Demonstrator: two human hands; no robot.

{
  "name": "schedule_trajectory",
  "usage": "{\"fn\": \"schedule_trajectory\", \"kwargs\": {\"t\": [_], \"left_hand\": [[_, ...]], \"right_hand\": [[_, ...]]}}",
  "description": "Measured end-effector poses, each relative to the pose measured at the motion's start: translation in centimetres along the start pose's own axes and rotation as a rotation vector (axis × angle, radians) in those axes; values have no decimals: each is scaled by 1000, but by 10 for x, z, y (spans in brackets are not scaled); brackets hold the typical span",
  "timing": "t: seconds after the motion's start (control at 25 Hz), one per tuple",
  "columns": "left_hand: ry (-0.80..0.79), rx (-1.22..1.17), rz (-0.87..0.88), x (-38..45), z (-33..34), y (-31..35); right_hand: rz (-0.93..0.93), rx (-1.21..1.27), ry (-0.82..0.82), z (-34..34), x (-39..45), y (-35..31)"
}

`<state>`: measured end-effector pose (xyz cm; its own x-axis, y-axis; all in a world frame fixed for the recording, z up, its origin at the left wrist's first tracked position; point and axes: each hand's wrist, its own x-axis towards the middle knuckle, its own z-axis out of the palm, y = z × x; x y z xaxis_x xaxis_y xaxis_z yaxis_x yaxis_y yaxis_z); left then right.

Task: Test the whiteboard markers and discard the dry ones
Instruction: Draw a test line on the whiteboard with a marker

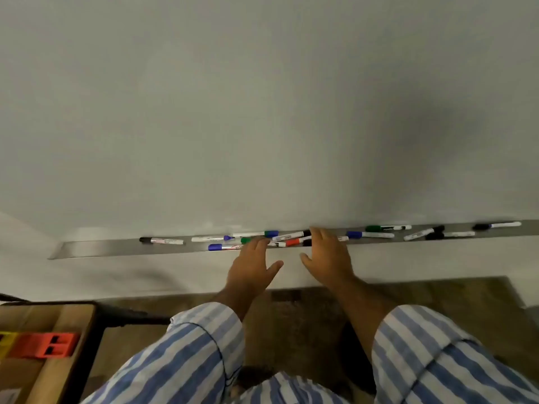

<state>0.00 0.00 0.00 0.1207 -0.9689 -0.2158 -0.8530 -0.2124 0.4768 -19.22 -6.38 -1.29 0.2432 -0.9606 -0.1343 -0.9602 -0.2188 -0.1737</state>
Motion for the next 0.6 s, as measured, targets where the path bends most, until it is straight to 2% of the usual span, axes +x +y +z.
{"fn": "schedule_trajectory", "kwargs": {"t": [0.16,0.36,0.44,0.6], "left_hand": [[-91,14,67,29,-5,-27],[-128,10,172,52,-7,-36],[-124,13,216,59,-3,-30],[-145,37,231,67,10,-10]], "right_hand": [[148,52,51,6,9,-18],[254,58,0,13,7,-9],[255,48,17,14,9,3],[127,-49,-17,13,23,37]]}}
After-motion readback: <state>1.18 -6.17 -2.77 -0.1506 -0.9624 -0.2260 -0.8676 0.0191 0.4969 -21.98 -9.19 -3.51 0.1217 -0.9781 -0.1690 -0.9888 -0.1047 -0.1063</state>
